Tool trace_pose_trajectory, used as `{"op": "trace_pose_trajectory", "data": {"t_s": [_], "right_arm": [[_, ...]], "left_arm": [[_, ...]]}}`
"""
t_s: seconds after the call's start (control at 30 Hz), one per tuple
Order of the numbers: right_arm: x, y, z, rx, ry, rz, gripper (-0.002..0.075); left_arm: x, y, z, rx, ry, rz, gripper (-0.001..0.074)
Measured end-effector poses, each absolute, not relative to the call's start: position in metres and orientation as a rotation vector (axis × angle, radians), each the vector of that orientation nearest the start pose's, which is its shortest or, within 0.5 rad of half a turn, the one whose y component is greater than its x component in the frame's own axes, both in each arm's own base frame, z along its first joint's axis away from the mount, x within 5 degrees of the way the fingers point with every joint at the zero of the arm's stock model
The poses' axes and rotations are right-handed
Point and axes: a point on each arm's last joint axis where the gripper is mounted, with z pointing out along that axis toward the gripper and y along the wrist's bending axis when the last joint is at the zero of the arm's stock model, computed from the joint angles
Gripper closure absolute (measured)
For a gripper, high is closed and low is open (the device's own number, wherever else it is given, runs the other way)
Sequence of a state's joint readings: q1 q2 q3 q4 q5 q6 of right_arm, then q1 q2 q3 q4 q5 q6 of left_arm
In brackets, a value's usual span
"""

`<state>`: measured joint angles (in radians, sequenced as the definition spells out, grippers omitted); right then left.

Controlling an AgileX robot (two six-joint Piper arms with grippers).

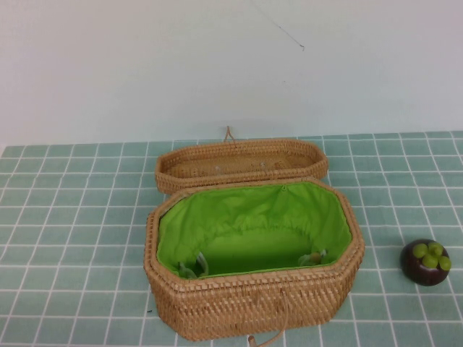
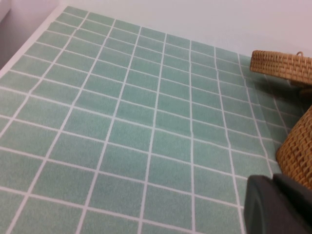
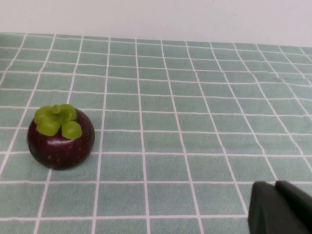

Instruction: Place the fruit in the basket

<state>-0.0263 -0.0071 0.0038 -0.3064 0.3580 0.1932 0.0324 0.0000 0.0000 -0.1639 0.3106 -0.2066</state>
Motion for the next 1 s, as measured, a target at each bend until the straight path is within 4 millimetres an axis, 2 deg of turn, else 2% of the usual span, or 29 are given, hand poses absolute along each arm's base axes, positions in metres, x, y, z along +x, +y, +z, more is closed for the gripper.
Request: {"op": "trace_pose_trajectory", "data": {"t_s": [0.7,1.0], "right_arm": [[0.053,-0.011,0.182,0.011,1.821,-0.181,0.0728],[0.056,-0.003,0.208,0.016,1.538,-0.054,0.0728]], "left_arm": [[0.054,-0.003,0.185,-0.318,1.770,-0.281,0.0738],[0.054,-0.003,0.185,-0.318,1.770,-0.281,0.0738]]}}
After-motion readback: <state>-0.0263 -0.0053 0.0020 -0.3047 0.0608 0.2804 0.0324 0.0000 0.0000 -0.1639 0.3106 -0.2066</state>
